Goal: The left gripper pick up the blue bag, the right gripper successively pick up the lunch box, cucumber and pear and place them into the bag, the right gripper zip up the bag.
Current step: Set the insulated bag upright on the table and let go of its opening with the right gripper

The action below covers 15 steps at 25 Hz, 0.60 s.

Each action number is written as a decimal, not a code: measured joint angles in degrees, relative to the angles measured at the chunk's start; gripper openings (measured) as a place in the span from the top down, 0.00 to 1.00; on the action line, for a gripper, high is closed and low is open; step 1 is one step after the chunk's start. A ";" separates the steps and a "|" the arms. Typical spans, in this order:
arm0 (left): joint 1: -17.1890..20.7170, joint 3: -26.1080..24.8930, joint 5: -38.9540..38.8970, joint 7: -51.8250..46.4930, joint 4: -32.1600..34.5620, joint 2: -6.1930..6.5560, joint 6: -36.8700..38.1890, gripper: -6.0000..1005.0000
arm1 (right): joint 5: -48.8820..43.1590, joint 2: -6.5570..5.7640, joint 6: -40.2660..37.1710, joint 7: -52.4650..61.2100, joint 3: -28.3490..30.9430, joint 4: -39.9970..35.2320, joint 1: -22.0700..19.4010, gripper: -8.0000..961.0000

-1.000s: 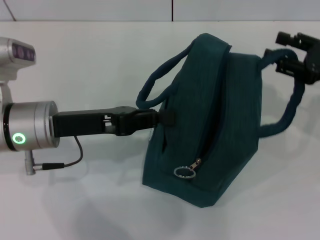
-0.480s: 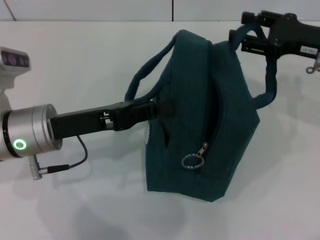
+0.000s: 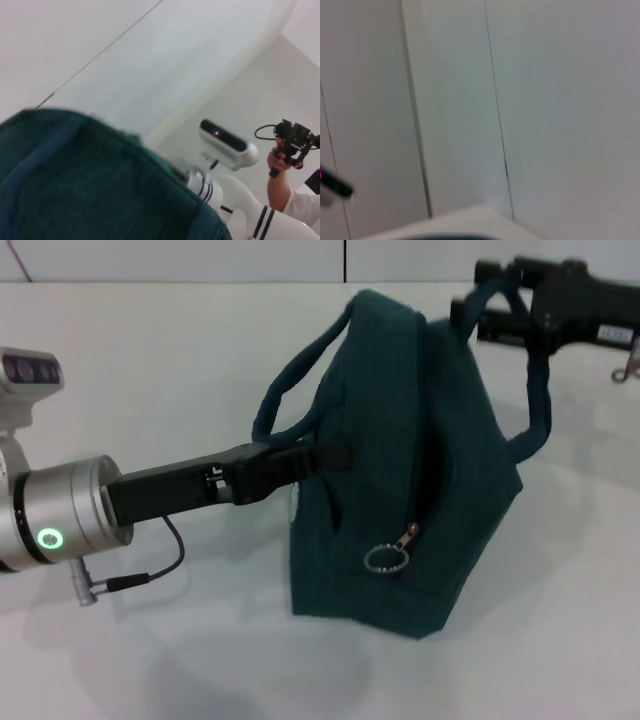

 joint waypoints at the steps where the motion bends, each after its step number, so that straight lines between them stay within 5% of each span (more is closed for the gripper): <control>1: -0.03 0.00 -0.07 0.22 -0.19 -0.01 -0.06 0.94 | -1.59 0.17 0.44 0.46 0.15 0.45 -0.06 0.32; 15: -0.05 0.03 -0.61 0.70 -0.57 0.00 -0.51 0.94 | -3.99 0.90 2.96 0.72 0.57 -0.33 -5.24 0.32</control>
